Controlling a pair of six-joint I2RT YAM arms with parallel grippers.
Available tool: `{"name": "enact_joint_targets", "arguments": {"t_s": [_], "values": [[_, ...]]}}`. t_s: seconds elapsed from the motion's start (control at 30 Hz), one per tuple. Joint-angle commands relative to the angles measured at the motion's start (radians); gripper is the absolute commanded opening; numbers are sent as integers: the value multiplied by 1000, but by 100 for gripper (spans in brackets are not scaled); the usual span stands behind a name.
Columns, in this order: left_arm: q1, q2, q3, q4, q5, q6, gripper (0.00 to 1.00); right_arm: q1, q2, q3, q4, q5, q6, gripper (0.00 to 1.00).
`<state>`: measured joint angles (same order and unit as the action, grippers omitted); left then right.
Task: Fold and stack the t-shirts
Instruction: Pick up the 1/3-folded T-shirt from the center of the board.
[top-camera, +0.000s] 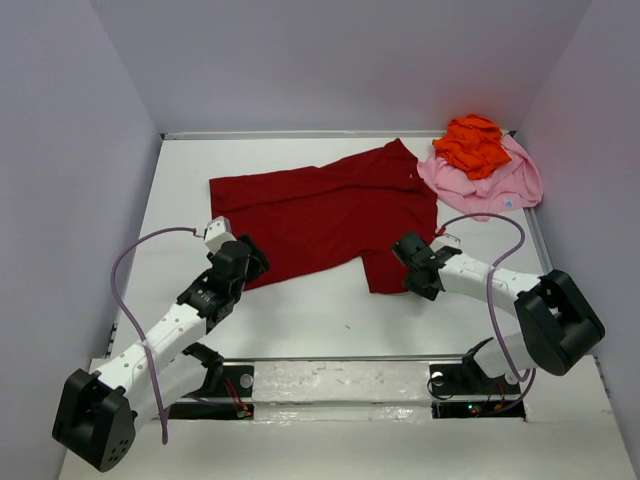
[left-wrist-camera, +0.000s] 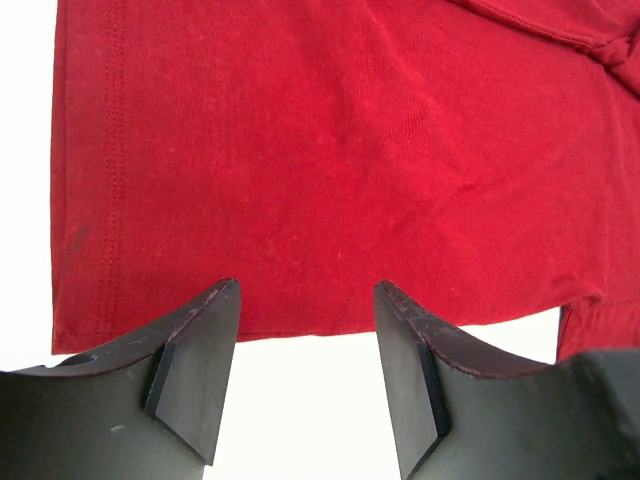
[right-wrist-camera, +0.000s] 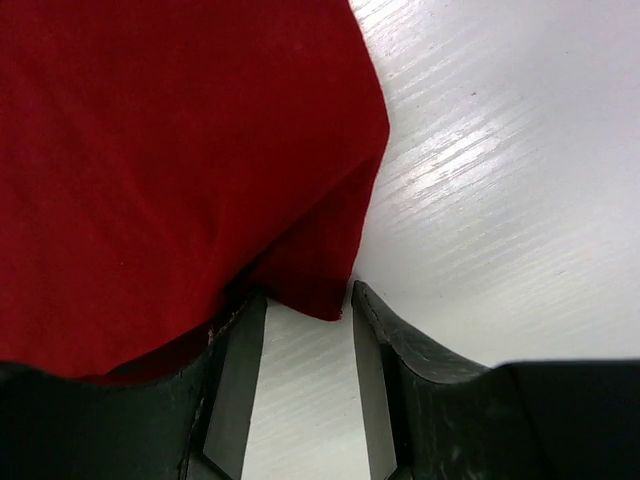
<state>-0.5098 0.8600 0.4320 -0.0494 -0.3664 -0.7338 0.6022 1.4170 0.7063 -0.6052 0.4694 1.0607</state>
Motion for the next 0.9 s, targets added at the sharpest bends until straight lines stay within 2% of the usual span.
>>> {"name": "enact_joint_targets", "arguments": {"t_s": [0.0,0.1,0.27,0.37,0.5,0.67,0.87], "values": [[-4,-16,-3,6,-9,13,65,2,36,-67,113,-72,47,45],[-4,-13,-4,6,-11,11,65,2,46,-59,114,-72,45,44],[-4,-7,4,6,-9,14,65,2,42,-65,137,-90,39,28],[-6,-9,4,3,-16,13,65,2,31,-76,153,-95,36,11],[-4,-7,4,0,-17,13,65,2,14,-93,169,-104,33,0],[-6,-12,-4,-4,-13,2,65,2,-7,-85,173,-135,-17,0],[-6,20,34,-85,-51,-85,65,2,-159,-28,151,-129,-151,0]]}}
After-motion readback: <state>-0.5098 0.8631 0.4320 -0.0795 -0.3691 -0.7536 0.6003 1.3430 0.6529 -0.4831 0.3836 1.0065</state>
